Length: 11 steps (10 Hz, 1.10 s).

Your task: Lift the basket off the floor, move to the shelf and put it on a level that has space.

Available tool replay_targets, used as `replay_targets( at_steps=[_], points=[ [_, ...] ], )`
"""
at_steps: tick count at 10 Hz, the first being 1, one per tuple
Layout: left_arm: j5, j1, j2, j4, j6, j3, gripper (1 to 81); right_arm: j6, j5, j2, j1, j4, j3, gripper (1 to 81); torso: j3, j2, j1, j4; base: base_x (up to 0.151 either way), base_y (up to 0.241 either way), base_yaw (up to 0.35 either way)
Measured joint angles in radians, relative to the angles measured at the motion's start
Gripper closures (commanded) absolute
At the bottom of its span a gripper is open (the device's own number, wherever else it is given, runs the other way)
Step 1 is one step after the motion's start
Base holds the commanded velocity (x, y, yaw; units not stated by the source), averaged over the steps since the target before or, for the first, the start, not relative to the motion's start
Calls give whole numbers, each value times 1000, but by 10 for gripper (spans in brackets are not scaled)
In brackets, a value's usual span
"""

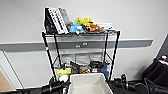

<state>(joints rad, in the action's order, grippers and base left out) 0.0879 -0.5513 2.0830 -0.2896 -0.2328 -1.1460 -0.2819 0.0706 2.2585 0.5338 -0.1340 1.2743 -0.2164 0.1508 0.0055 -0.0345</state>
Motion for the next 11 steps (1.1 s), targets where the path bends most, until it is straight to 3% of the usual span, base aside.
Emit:
replay_targets(
  at_steps=[11],
  points=[
    [-10, 45, -14, -2, -17, 22, 811, -24, -2, -26, -46, 0, -40, 811, 0, 0, 0, 0, 118, 0, 0]
  ],
)
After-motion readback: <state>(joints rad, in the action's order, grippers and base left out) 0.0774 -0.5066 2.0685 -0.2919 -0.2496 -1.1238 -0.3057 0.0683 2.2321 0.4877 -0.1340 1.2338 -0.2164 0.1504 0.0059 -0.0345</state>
